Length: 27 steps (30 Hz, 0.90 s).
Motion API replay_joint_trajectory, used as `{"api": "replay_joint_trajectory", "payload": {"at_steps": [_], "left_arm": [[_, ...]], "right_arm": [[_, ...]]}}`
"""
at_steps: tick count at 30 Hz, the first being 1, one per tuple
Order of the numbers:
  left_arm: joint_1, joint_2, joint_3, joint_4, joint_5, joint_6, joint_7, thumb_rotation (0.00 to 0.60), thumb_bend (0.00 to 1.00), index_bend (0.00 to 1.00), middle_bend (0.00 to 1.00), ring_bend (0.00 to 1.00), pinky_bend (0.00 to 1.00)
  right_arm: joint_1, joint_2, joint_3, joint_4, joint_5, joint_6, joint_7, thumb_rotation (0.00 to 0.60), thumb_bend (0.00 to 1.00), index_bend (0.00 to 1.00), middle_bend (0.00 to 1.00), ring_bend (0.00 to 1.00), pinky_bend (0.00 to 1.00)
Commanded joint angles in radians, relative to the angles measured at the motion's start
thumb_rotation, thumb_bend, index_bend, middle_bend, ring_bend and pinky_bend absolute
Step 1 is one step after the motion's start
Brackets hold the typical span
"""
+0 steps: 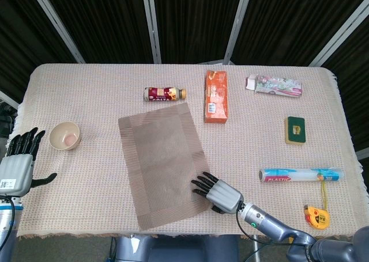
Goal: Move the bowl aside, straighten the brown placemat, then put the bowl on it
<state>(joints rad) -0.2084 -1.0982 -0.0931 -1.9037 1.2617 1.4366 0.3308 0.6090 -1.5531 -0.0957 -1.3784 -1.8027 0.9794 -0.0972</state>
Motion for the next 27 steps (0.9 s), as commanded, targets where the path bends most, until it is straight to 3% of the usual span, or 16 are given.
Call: {"api": "replay_joint_trajectory", "payload": {"at_steps": [1, 3, 7, 10, 19, 27], "left_arm": [[0.0, 0.001, 0.0, 0.0, 0.0, -0.003, -0.001, 0.6, 0.07, 0.0, 0.0, 0.0, 0.0], [0.0, 0.001, 0.0, 0.0, 0.001, -0.005, -0.001, 0.6, 0.07, 0.0, 0.0, 0.0, 0.0], [0.001, 0.0, 0.0, 0.001, 0.001, -0.006, 0.001, 0.6, 0.06, 0.0, 0.0, 0.0, 0.0], [0.001, -0.001, 0.0, 0.001, 0.001, -0.006, 0.002, 0.6, 0.06, 0.0, 0.0, 0.0, 0.0], [0.001, -0.002, 0.0, 0.0, 0.001, -0.011, 0.003, 0.6, 0.07, 0.0, 0.0, 0.0, 0.0], [0.003, 0.002, 0.004, -0.004, 0.005, -0.019, -0.001, 0.6, 0.06, 0.0, 0.0, 0.0, 0.0]], "right_arm": [[0.0, -0.006, -0.008, 0.011, -0.002, 0.009, 0.013, 0.6, 0.31, 0.24, 0.04, 0.0, 0.0], [0.0, -0.009, -0.013, 0.021, -0.003, 0.016, 0.023, 0.6, 0.35, 0.29, 0.04, 0.0, 0.0], [-0.004, -0.019, -0.02, 0.042, -0.012, 0.048, 0.051, 0.6, 0.46, 0.52, 0.06, 0.0, 0.0], [-0.006, -0.025, -0.025, 0.057, -0.021, 0.069, 0.066, 0.6, 0.48, 0.61, 0.08, 0.0, 0.0], [-0.016, -0.01, -0.05, 0.064, -0.056, 0.138, 0.11, 0.6, 0.48, 0.65, 0.11, 0.0, 0.0], [-0.031, 0.146, -0.125, 0.049, -0.185, 0.262, 0.027, 0.6, 0.48, 0.65, 0.11, 0.0, 0.0]]}}
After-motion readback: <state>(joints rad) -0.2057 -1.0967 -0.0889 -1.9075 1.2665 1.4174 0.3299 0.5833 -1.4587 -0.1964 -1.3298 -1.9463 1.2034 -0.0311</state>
